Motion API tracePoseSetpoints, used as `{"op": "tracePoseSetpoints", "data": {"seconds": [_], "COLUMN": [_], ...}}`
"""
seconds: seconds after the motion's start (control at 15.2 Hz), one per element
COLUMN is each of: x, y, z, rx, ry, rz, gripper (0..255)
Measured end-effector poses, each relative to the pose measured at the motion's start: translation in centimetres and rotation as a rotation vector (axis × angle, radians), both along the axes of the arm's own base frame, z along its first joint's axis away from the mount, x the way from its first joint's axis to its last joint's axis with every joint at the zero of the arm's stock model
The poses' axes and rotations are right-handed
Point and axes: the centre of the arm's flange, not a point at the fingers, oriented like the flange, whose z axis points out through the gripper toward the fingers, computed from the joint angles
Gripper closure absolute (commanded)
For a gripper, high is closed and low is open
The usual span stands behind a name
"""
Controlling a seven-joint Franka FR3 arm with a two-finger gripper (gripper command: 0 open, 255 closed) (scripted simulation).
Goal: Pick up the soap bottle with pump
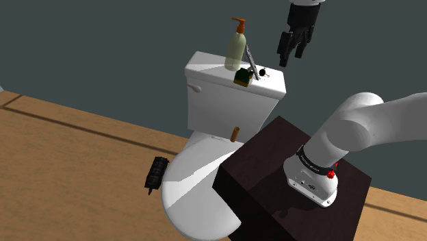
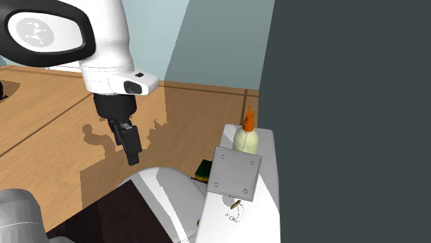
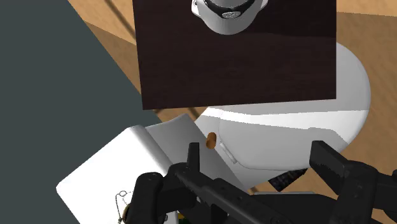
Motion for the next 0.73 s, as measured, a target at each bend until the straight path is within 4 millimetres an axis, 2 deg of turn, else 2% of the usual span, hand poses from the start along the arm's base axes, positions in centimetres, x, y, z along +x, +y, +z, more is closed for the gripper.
{"op": "tracePoseSetpoints", "data": {"seconds": [0.13,0.26,0.73], "x": [0.6,2.3,10.3], "y": [-0.2,-0.9,-4.4], "z": [0.1,0.0,0.3], "rx": [-0.001,-0.005,-0.022], "ry": [-0.002,-0.008,-0.034], "rz": [0.002,0.009,0.037], "gripper": [0,0,0]}}
